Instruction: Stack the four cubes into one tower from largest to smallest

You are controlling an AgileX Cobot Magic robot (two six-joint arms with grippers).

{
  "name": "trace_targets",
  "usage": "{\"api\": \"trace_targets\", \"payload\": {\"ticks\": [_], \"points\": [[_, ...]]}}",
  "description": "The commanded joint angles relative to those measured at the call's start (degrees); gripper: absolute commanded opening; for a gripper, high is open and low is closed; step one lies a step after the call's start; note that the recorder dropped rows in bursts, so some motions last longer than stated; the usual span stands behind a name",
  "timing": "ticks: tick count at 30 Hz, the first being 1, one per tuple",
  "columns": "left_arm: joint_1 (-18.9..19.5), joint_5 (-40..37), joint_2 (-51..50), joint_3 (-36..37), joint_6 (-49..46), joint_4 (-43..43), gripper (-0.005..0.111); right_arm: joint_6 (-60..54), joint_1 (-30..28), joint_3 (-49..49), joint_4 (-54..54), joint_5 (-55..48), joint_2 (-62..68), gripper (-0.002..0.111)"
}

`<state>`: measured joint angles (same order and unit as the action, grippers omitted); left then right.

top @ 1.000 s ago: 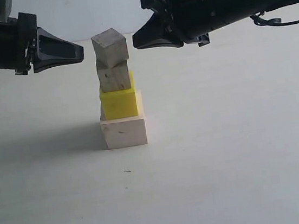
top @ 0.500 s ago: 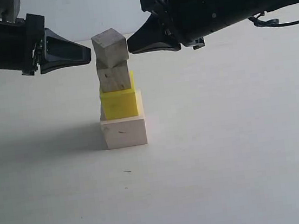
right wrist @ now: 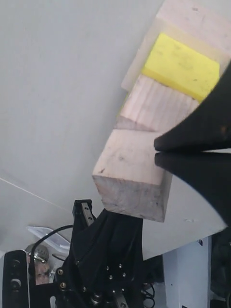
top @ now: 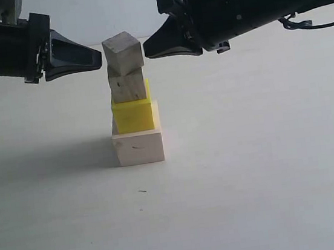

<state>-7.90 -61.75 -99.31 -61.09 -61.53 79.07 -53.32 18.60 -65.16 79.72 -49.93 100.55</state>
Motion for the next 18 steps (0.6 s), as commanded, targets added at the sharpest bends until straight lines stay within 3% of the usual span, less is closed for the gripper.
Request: {"api": "trace_targets", "payload": {"ticks": [1,18], "points": [[-0.21,0.65,0.77,-0.4,0.09,1.28,0.0,-0.2,0.03,0.06,0.45,3.43,-0.56,0.0],[-0.21,1.41,0.77,-0.4,-0.15,2.29,0.0,-0.61,0.03,0.06,2.75,0.55,-0.56,0.0]]}}
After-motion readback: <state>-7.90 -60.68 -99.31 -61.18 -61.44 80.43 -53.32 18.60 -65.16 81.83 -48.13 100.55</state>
